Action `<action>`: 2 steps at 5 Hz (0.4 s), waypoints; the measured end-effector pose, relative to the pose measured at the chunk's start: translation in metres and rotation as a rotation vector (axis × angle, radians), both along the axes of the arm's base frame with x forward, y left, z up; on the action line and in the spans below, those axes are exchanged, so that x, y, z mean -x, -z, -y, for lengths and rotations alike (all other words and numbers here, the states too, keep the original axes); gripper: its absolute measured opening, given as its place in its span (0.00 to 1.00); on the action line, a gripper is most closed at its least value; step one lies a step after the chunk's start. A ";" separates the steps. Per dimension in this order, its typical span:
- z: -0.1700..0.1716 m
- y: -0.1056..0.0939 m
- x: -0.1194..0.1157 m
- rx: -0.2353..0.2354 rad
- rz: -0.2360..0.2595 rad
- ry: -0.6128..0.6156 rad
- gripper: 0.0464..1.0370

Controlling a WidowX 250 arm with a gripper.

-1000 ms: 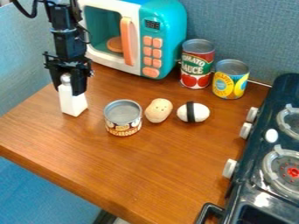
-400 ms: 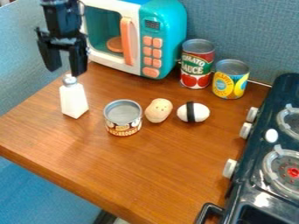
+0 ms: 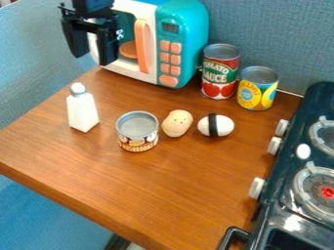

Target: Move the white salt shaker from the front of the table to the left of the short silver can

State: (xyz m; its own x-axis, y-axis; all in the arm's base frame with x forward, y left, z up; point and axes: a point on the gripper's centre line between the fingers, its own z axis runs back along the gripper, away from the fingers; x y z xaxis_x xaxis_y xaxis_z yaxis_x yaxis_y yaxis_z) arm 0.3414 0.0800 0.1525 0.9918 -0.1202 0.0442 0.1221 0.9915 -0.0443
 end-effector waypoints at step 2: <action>0.097 -0.002 -0.039 0.002 0.090 0.149 0.96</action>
State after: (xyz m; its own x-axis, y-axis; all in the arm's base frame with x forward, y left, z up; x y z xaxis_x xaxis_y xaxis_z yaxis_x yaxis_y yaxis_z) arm 0.3803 -0.0167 0.1545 0.9550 -0.2655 0.1326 0.2714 0.9620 -0.0287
